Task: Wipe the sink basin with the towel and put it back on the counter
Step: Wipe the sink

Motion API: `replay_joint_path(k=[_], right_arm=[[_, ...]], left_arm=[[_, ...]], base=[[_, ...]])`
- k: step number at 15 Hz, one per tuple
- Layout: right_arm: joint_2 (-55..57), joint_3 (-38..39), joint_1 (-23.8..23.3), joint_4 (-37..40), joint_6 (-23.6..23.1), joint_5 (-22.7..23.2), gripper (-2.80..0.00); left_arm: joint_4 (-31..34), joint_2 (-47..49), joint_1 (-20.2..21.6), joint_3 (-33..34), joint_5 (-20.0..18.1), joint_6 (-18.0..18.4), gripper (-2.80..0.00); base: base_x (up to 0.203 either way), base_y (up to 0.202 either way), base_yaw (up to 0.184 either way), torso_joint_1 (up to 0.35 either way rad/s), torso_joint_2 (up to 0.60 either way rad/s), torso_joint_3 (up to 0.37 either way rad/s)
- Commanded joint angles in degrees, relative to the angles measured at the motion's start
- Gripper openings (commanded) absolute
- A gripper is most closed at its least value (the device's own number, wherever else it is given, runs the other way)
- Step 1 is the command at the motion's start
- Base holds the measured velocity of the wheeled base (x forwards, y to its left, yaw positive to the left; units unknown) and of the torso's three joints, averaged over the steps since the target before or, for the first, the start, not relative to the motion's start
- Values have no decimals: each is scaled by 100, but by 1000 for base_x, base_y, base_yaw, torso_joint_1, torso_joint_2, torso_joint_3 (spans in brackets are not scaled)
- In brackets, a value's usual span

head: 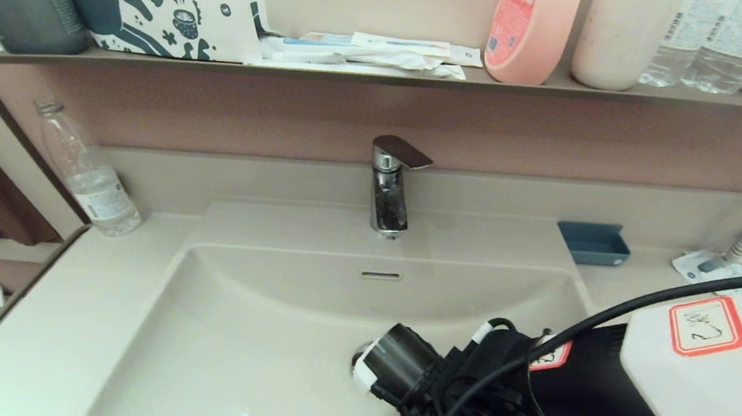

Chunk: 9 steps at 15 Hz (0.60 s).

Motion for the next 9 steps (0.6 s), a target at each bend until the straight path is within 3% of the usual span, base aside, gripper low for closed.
replay_joint_path(k=[1, 6, 9], right_arm=[[311, -354, 89, -15, 27, -19, -280], [1183, -1803, 286, -11, -46, -13, -280], [1729, -2772, 383, -23, -349, -53, -280]], left_arm=[[-5, 9, 1, 0, 2, -5, -280], [-5, 9, 1, 0, 2, -5, -280], [-5, 9, 1, 0, 2, -5, -280]], base=[[0, 0, 0, 0, 0, 0], [0, 0, 0, 0, 0, 0], [0, 0, 0, 0, 0, 0]])
